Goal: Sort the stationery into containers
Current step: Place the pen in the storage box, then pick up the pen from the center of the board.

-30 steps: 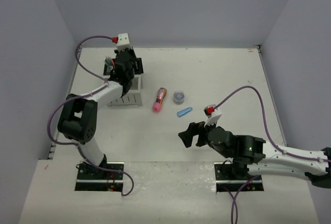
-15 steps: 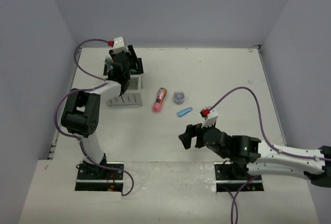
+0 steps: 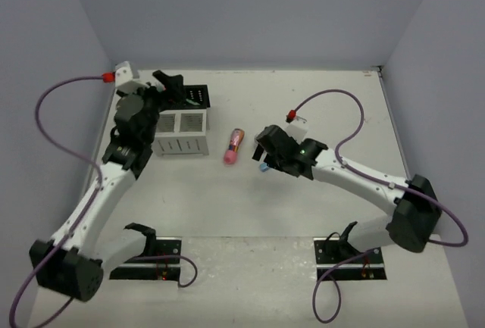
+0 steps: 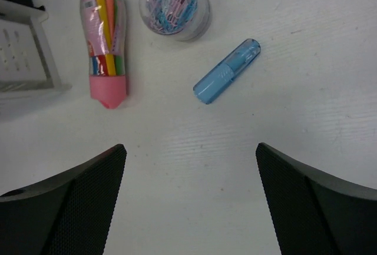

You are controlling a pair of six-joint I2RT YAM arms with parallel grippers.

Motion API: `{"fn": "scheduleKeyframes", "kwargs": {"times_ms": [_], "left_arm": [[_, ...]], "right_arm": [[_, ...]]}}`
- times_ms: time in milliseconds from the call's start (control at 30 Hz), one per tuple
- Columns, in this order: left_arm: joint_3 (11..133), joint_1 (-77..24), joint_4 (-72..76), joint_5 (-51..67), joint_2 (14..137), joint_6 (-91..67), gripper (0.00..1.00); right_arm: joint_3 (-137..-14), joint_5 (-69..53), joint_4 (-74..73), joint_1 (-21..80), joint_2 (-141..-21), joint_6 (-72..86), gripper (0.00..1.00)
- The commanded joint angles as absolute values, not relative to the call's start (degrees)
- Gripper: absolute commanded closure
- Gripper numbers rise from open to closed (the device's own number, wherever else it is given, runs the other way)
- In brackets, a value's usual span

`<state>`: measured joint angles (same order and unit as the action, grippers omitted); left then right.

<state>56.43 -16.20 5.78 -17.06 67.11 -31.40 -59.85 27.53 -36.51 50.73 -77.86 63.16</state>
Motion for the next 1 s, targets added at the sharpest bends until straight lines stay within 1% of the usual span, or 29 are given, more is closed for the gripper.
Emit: {"fn": "scheduleKeyframes", "kwargs": {"times_ms": [0, 33, 167, 267, 333, 600, 733, 900, 967], "left_arm": [[47.3, -16.9, -2.8, -9.8, 47.3, -33.9, 0.0], [46.4, -17.0, -6.2, -8.9, 43.7, -33.3, 0.0], [45.7, -17.0, -14.5, -5.5, 31.8, -31.1, 0.0], [46.9, -17.1, -20.8, -5.1, 28.0, -27.8, 0.0], [47.4, -17.1, -24.1, -5.7, 27.1, -25.8, 0.0], [43.2, -17.1, -24.9, -3.1, 27.1, -23.3, 0.0], [40.3, -17.1, -23.5, -1.7, 27.0, -23.3, 0.0], [39.2, -17.1, -23.4, -2.3, 26.5, -23.1, 0.0], [39.2, -17.1, -23.3, -2.5, 26.4, -22.7, 0.0]], "right_arm": [[-70.1, 29.8, -49.0, 49.5, -88.9, 77.4, 0.18], [-71.5, 30.0, -49.9, 49.5, -91.2, 78.7, 0.21], [-74.4, 30.5, -52.3, 49.1, -98.4, 82.9, 0.24], [-75.5, 30.7, -52.8, 48.7, -101.8, 85.0, 0.27], [-76.6, 31.3, -52.8, 48.5, -104.1, 84.7, 0.27], [-81.0, 32.7, -52.8, 46.5, -109.3, 83.4, 0.3], [-80.9, 31.3, -49.9, 43.8, -111.8, 81.5, 0.32], [-78.9, 29.4, -47.6, 43.2, -113.5, 81.6, 0.33], [-77.0, 28.4, -45.9, 43.2, -113.2, 82.0, 0.36]]}}
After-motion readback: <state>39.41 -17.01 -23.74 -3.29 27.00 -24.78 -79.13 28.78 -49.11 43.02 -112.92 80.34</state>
